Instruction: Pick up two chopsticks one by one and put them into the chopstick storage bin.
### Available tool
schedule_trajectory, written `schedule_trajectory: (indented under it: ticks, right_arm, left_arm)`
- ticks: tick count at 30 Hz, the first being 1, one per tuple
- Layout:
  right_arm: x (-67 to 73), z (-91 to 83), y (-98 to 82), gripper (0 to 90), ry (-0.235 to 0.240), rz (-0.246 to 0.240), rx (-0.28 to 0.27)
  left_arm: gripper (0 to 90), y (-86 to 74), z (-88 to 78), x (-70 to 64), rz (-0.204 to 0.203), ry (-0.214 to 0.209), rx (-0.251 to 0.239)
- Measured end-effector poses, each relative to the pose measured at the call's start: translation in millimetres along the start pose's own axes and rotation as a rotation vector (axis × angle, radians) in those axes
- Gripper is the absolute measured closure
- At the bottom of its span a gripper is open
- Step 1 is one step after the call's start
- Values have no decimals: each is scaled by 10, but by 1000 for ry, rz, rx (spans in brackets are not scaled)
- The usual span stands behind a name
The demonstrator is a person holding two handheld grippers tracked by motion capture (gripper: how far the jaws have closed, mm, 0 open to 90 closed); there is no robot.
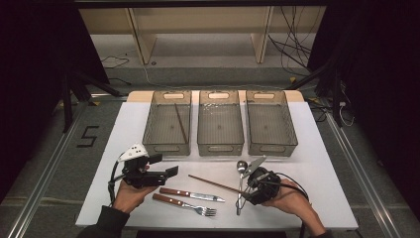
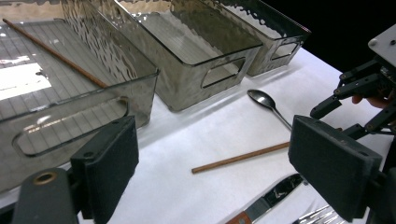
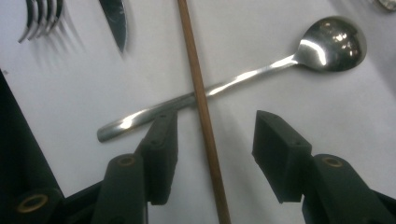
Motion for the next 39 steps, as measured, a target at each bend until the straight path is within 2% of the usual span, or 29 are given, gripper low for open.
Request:
schedule_trajectory:
  ticks: [4,5,8,15,17,18,24,25,26,29,33,35,36,39]
  right_arm:
    - [-7,13,-34,549,-6,-2,27]
    - [-17,10,-48,557,-5,-20,40]
    - [-16,19,-58,580,-5,-27,47]
    - [-7,50,-77,628,-8,-57,66]
    - [8,57,-82,645,-7,-53,77]
    - [0,66,-84,655,-10,-68,77]
    - [10,95,-91,756,-24,-85,88]
    - [24,101,-89,776,-24,-73,86]
    - [25,98,-93,797,-14,-89,92]
    - [45,105,-88,840,-10,-101,88]
    - [56,101,-82,849,-16,-95,82]
    - [43,84,-77,852,-5,-116,73]
    - [56,71,-70,853,-2,-97,66]
    - [52,33,-56,854,10,-92,47]
  left_arm:
    - [156,-69,-25,-9,-11,-2,4]
    - [156,-91,-27,-17,-14,-4,7]
    - [156,-137,-32,-36,-18,-4,14]
    - [156,-162,-41,-38,-25,-2,8]
    - [156,-171,-37,-38,-24,-1,12]
    - [156,-172,-35,-41,-27,-1,11]
    - [156,-176,-32,-60,-26,-6,11]
    - [156,-177,-32,-61,-25,-6,11]
    - [156,-178,-31,-62,-25,-5,12]
    - [156,-183,-27,-64,-26,-5,14]
    - [156,-189,-23,-62,-29,-4,17]
    - [156,-190,-21,-61,-32,-3,19]
    - [156,-192,-20,-62,-34,-4,22]
    - [156,-190,-12,-74,-39,-4,22]
Point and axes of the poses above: each handheld gripper's, and its own axes: z roughly forward along the jaws, y roughly out of its top, x roughly to its left, the point moved 8 cm from there along z, roughly forward along the jaws, and after that the axes turned 9 degrees about -x, right-handed, at the moved point
